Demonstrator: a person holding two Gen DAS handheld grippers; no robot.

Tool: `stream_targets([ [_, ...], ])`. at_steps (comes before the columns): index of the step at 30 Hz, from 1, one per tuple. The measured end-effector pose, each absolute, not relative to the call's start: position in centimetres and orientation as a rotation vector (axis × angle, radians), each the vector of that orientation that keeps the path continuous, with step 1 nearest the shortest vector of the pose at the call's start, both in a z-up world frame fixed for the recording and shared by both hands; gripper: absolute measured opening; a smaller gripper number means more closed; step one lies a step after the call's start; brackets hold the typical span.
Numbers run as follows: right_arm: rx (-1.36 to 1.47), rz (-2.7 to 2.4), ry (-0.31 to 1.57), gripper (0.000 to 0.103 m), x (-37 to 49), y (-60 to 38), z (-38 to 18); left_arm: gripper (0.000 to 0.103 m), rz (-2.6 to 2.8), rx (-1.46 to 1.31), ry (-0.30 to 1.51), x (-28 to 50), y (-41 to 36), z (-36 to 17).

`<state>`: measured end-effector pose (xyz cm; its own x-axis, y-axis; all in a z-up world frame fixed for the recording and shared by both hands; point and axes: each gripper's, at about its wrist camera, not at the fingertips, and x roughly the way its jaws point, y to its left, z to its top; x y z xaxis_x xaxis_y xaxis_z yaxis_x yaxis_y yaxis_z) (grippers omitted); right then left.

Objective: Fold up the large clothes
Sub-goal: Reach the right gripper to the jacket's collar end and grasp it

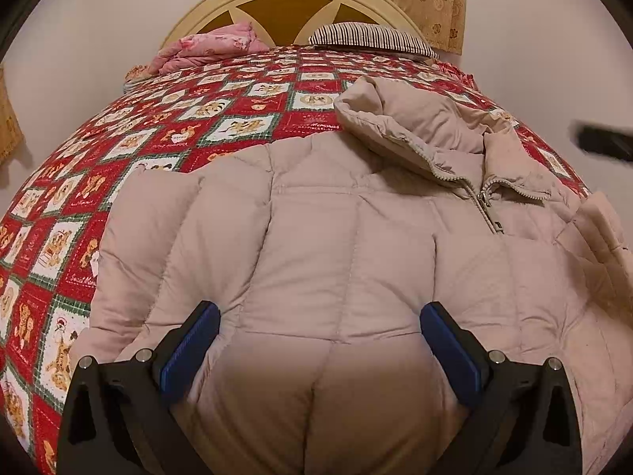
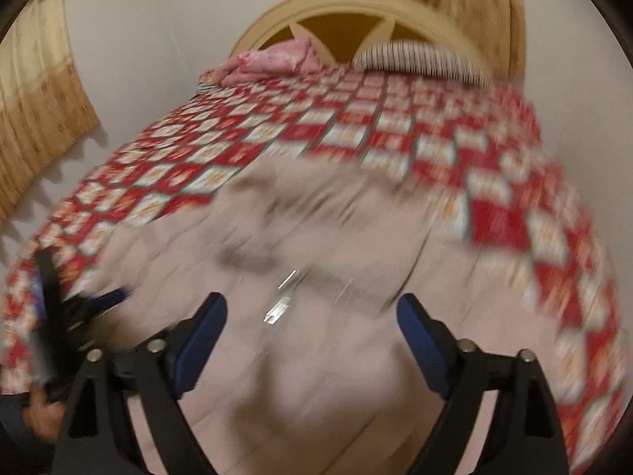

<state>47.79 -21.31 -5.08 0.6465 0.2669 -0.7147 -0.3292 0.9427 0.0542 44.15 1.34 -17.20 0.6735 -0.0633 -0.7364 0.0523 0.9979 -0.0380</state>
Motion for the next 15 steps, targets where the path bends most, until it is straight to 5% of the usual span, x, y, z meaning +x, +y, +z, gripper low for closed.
stream_targets([
  [15, -0.406, 0.510, 0.885, 0.091, 63.8, -20.5, -9.7, 0.102, -0.068, -0.039, 0.813, 43.9, 1.6, -17.1],
])
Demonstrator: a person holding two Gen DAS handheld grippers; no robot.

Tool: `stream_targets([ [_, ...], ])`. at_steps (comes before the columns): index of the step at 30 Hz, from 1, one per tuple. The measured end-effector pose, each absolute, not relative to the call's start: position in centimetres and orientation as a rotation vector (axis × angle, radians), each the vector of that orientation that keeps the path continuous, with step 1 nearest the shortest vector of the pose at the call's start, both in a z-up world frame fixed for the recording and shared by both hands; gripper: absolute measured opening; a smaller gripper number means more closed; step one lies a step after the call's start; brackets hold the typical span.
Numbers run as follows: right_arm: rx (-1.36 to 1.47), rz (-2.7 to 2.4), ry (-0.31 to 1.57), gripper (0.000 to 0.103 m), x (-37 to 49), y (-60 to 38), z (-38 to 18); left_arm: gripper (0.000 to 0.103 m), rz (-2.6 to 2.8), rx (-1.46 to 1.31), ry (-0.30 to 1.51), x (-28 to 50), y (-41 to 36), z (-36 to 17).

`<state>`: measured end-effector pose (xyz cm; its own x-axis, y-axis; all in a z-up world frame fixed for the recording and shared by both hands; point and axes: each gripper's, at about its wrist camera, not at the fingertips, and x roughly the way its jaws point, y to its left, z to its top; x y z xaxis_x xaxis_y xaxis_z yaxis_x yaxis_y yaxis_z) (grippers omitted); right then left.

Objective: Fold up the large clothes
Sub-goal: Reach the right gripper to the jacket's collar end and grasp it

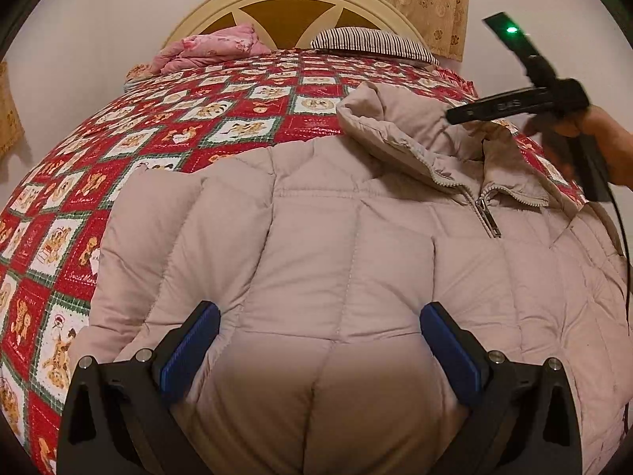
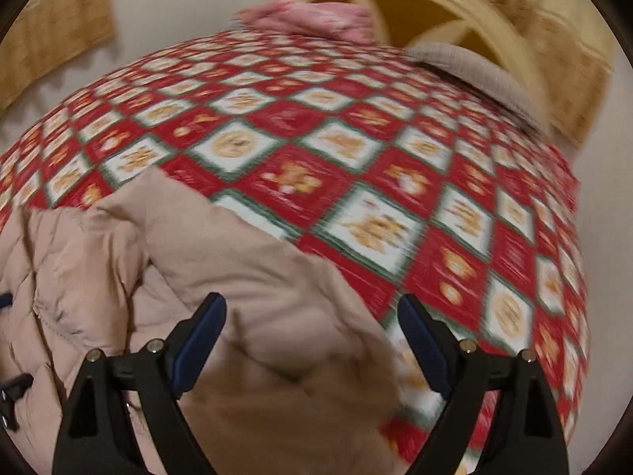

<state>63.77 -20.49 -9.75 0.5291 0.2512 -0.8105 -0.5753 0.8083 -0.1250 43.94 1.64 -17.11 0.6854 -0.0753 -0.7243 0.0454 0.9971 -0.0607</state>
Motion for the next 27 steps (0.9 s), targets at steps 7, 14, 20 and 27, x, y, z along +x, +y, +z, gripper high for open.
stream_targets([
  [7, -0.355, 0.688, 0.976, 0.091, 67.2, -19.7, -11.0, 0.102, -0.069, -0.046, 0.809, 43.9, 1.8, -17.1],
  [14, -0.379, 0.766, 1.041, 0.018, 66.0, -18.7, -11.3, 0.102, -0.069, -0.049, 0.809, 43.9, 1.8, -17.0],
  [20, -0.575, 0.607, 0.830, 0.007, 58.2, -17.1, -8.5, 0.102, -0.070, -0.049, 0.809, 43.9, 1.9, -17.0],
  [27, -0.680, 0.498, 0.644, 0.005, 49.8, -16.5, -6.6, 0.102, -0.081, -0.064, 0.808, 43.8, 2.1, -16.9],
])
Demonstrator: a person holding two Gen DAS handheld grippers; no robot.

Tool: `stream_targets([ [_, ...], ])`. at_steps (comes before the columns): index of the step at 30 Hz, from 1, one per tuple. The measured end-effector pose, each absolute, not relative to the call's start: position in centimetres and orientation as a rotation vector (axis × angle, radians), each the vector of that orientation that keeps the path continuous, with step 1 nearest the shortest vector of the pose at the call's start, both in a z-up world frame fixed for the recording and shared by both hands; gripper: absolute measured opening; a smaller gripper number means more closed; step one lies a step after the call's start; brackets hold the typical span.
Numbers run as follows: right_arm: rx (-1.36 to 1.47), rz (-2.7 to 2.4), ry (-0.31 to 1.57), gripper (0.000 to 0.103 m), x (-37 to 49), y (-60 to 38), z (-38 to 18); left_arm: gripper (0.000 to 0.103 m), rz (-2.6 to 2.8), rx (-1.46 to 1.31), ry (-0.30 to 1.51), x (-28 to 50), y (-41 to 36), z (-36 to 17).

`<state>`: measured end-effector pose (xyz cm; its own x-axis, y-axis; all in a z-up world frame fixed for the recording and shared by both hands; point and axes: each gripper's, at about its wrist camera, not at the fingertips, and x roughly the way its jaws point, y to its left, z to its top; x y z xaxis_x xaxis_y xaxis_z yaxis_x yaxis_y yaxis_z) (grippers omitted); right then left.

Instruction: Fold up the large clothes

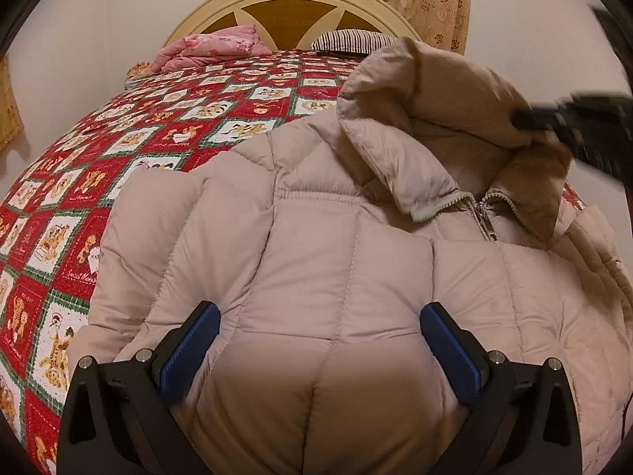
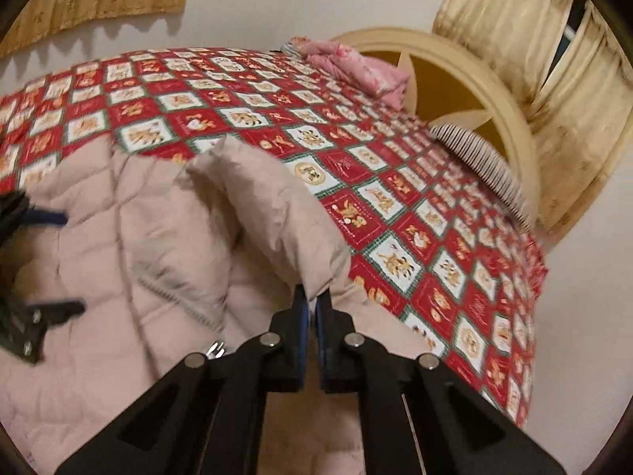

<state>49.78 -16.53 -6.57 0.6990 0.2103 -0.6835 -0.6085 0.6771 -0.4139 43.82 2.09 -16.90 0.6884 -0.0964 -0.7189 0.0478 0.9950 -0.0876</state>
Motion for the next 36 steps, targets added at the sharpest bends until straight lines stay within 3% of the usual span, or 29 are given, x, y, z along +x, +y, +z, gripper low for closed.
stream_targets([
  [4, -0.718, 0.461, 0.636, 0.004, 47.7, -16.2, -8.9, 0.102, -0.119, -0.159, 0.828, 43.7, 3.5, -15.6],
  [8, -0.776, 0.420, 0.594, 0.004, 46.5, -16.2, -11.0, 0.102, -0.157, -0.308, 0.734, 44.3, 6.0, -10.2],
  [13, -0.792, 0.426, 0.586, 0.004, 45.5, -16.3, -12.2, 0.102, -0.069, -0.174, 0.646, 50.4, 4.8, -4.6],
  [17, -0.770, 0.439, 0.576, 0.004, 45.3, -16.6, -12.0, 0.102, -0.071, -0.008, 0.729, 54.2, 0.6, -6.9],
  [21, -0.767, 0.433, 0.584, 0.004, 45.1, -16.6, -12.3, 0.102, -0.012, 0.236, 0.828, 53.6, -2.6, -12.9],
  [24, -0.729, 0.447, 0.625, 0.006, 45.1, -17.2, -12.2, 0.102, -0.037, 0.169, 0.872, 52.9, -1.2, -15.6],
  [27, -0.638, 0.473, 0.647, 0.013, 44.6, -18.5, -10.6, 0.102, -0.050, 0.103, 0.891, 53.2, -0.5, -15.9],
  [29, -0.503, 0.493, 0.631, 0.037, 44.1, -19.6, -8.1, 0.102, -0.045, 0.119, 0.877, 53.0, -1.0, -16.2],
  [31, -0.324, 0.492, 0.576, 0.047, 44.2, -20.9, -4.7, 0.102, -0.037, 0.138, 0.865, 52.9, -1.4, -16.4],
  [36, -0.074, 0.288, 0.618, 0.046, 50.0, -22.3, -3.0, 0.102, -0.041, 0.133, 0.867, 53.4, -1.3, -16.2],
])
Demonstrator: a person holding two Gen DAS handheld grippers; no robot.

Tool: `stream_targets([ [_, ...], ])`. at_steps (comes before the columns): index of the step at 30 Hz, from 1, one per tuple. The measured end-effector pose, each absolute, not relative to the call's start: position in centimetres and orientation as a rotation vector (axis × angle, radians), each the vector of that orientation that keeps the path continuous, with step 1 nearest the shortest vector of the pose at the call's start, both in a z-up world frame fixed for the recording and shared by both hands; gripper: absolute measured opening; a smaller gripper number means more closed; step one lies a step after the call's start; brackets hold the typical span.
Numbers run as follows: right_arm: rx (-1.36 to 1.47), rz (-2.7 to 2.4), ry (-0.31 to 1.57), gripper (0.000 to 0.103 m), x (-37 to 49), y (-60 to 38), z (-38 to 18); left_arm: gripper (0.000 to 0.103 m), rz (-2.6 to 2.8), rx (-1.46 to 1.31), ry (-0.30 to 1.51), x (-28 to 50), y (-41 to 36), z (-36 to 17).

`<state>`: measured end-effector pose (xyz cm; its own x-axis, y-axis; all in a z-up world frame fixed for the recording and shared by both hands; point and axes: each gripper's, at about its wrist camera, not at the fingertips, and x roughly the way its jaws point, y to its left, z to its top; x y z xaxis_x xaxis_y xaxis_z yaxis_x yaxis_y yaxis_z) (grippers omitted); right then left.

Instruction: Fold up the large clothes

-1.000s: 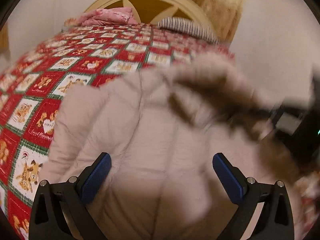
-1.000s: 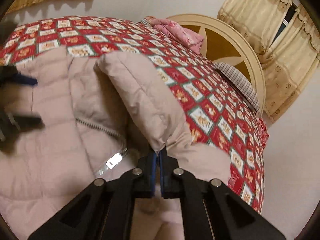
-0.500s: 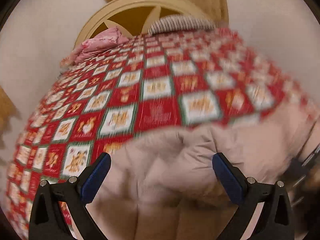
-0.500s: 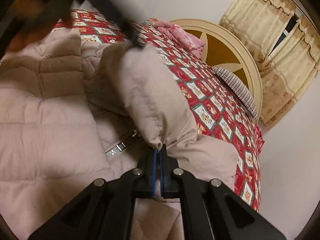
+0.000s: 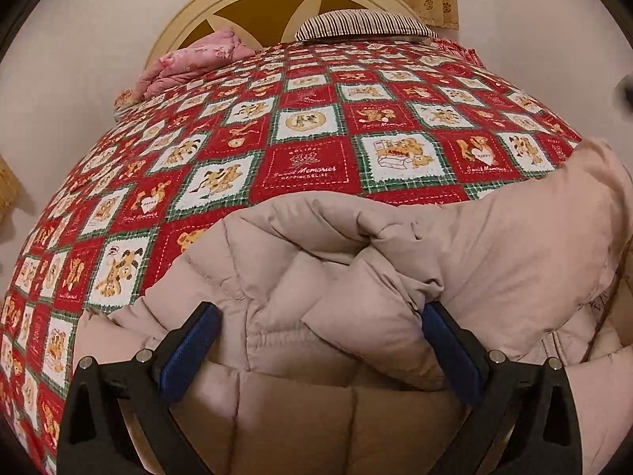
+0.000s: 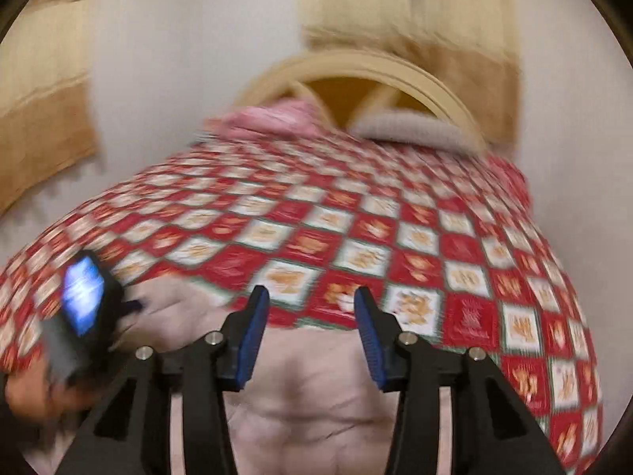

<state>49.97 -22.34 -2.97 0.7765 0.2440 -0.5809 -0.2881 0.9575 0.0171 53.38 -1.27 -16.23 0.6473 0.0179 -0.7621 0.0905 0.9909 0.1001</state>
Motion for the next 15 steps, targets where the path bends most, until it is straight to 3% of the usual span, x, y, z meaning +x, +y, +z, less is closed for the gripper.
stream_targets([
  [2, -0.027, 0.249, 0.776, 0.037, 53.3, -22.7, -6.5, 0.102, -0.046, 0.122, 0.881, 53.4, -0.9, -15.6],
  [4, -0.053, 0.234, 0.922, 0.037, 54.3, -22.5, -10.5, 0.102, -0.039, 0.074, 0.871, 53.0, -0.5, -13.7],
  [7, -0.150, 0.215, 0.886, 0.036, 52.2, -21.9, -12.2, 0.102, -0.064, -0.043, 0.734, 51.7, -0.7, -9.6],
  [9, -0.132, 0.210, 0.874, 0.036, 51.8, -21.8, -12.6, 0.102, -0.090, -0.038, 0.742, 52.3, -2.2, -9.2],
  [13, -0.148, 0.196, 0.874, 0.036, 51.9, -21.3, -13.0, 0.102, -0.037, 0.114, 0.923, 55.0, -4.9, -14.2],
  [15, -0.124, 0.207, 0.860, 0.036, 51.9, -21.6, -13.1, 0.102, -0.071, -0.004, 0.929, 54.9, -3.4, -15.9],
])
